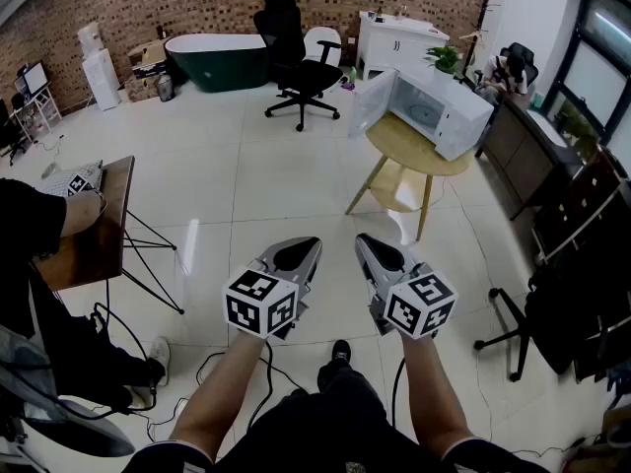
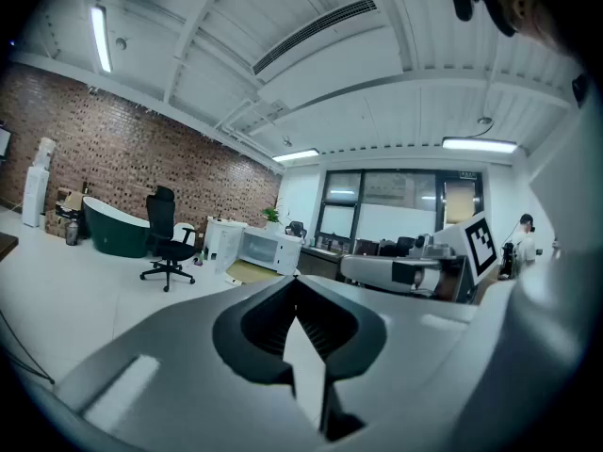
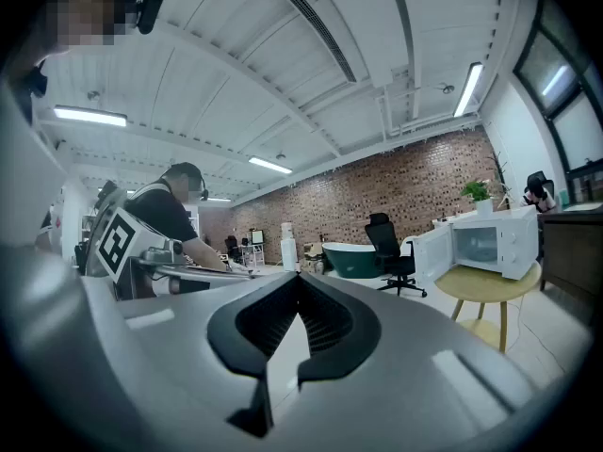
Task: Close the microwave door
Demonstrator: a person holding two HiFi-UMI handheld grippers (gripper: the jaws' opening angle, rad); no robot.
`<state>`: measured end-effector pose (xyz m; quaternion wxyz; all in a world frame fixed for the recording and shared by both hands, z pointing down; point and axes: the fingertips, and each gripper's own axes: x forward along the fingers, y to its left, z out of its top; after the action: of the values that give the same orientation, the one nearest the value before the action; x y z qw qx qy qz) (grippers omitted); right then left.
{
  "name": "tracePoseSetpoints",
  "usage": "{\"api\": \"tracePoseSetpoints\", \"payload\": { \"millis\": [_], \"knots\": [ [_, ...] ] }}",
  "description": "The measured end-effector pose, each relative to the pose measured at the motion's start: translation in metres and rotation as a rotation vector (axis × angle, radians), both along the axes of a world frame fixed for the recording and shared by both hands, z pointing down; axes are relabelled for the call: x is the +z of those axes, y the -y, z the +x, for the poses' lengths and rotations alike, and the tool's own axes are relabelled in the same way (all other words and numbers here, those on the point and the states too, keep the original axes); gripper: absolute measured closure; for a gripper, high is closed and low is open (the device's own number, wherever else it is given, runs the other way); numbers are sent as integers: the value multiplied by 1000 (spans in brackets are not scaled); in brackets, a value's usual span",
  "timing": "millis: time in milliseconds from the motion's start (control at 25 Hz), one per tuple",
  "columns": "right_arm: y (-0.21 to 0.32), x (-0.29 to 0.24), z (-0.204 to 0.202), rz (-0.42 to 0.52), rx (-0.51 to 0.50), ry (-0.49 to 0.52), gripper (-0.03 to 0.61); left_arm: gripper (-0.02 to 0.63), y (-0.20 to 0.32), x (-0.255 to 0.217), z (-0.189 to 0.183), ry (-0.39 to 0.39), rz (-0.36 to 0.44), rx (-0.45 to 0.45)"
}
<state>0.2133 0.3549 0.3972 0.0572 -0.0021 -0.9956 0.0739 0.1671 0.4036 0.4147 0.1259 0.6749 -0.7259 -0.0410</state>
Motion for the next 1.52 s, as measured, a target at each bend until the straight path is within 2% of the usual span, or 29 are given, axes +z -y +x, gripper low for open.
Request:
{"api": "tracePoseSetpoints", "payload": {
  "millis": [320, 680, 1120, 1520],
  "knots": [
    [29, 4, -19, -8, -18, 4, 577, 603, 28, 6, -18, 2, -13, -16],
    [94, 3, -72, -21, -73, 13, 577, 603, 90, 3, -68, 7, -18, -70],
    [164, -4, -118, -20, -155, 10, 577, 603, 156, 0, -110, 0, -40, -146],
    [206, 11, -175, -33, -119, -23, 577, 603, 197, 11, -176, -23, -43, -128]
  ]
}}
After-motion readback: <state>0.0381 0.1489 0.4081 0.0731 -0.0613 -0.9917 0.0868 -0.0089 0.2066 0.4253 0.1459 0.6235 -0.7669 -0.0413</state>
